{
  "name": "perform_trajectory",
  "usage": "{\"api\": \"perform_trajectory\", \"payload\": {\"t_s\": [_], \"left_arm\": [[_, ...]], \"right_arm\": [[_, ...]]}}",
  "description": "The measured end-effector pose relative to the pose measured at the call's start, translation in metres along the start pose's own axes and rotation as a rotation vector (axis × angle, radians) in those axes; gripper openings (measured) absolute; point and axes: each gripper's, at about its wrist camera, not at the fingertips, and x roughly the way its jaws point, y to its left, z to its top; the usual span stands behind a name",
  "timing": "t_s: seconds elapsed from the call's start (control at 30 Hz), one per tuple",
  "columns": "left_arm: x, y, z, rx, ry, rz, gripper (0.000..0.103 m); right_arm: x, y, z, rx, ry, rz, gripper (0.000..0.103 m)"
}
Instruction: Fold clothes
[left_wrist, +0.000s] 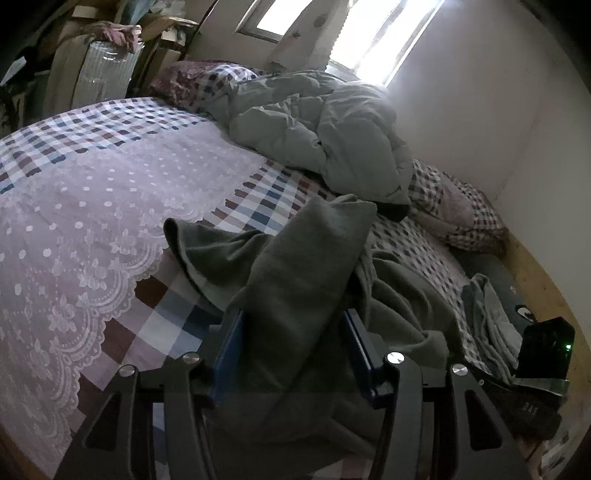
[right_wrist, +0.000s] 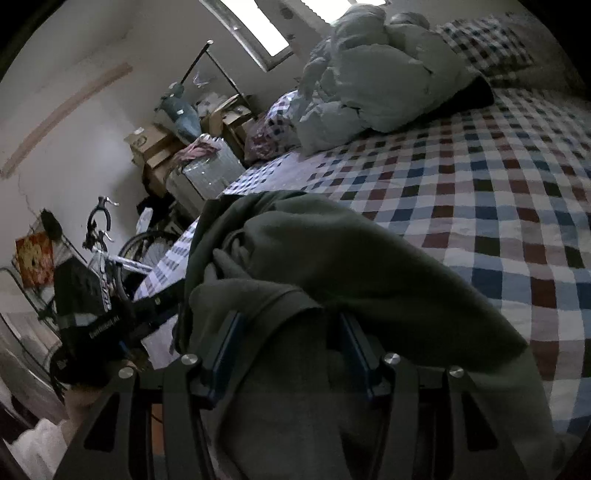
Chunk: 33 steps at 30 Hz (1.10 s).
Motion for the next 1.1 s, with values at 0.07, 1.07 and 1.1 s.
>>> {"api": "perform_trajectory", "payload": {"t_s": [0.07,1.07,1.1], "left_arm": [[0.002,-0.001,-0.002,0.005,0.009,0.009,0.054],[-0.044,0.084,0.01,-0.336,-0.128,0.065,0.031],[-0.045,0.086,0.01,-0.337,-0.127,0.075,0.043]], "right_arm": [[0.002,0.001,0.0,-0.003,0.005,-0.001,0.058],[-0.046,0.131,-0.092,-0.664,0.18,0.251,0.011],[-0.043,0.133,-0.098,-0.685,0.206,0.255,0.011]]}}
